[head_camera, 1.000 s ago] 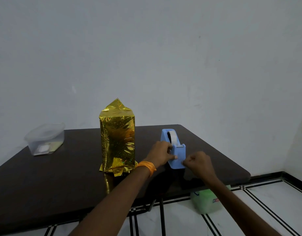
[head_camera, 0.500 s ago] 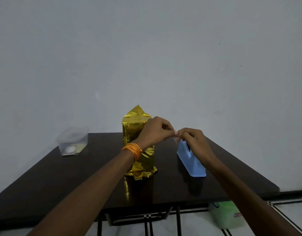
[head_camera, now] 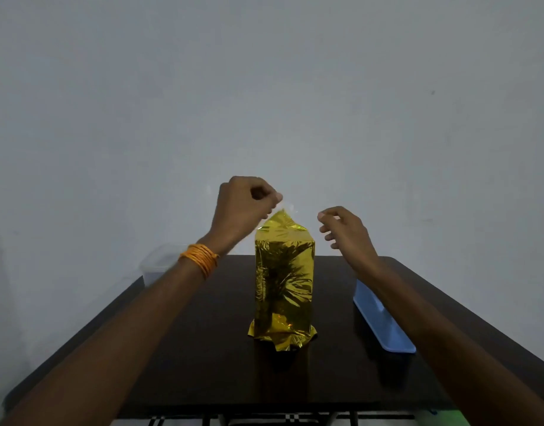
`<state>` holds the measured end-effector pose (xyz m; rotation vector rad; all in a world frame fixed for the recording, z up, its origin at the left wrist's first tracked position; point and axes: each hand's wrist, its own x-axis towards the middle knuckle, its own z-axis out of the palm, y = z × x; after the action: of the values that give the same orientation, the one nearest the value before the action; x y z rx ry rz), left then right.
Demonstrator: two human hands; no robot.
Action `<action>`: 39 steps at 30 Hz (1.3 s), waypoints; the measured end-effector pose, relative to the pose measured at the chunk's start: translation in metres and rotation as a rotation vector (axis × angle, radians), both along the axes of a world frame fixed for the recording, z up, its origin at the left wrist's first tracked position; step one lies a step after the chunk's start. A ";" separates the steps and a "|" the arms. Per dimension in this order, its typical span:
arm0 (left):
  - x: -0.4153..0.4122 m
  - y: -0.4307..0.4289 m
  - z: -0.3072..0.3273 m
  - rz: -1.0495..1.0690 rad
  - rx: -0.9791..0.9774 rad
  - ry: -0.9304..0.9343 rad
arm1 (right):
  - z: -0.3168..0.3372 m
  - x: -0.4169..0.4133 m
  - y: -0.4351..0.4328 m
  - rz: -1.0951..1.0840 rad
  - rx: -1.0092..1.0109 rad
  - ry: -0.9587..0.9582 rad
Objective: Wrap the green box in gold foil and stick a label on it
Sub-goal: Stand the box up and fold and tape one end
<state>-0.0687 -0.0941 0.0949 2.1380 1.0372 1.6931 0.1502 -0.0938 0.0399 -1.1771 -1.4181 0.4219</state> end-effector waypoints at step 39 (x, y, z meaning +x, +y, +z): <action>-0.007 0.076 -0.052 -0.143 -0.846 -0.436 | -0.027 -0.008 0.056 0.340 -0.289 0.232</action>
<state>-0.0753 -0.0176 0.0431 1.2125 1.1424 1.2340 0.1421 -0.0380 0.0126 -1.0717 -1.3832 0.9976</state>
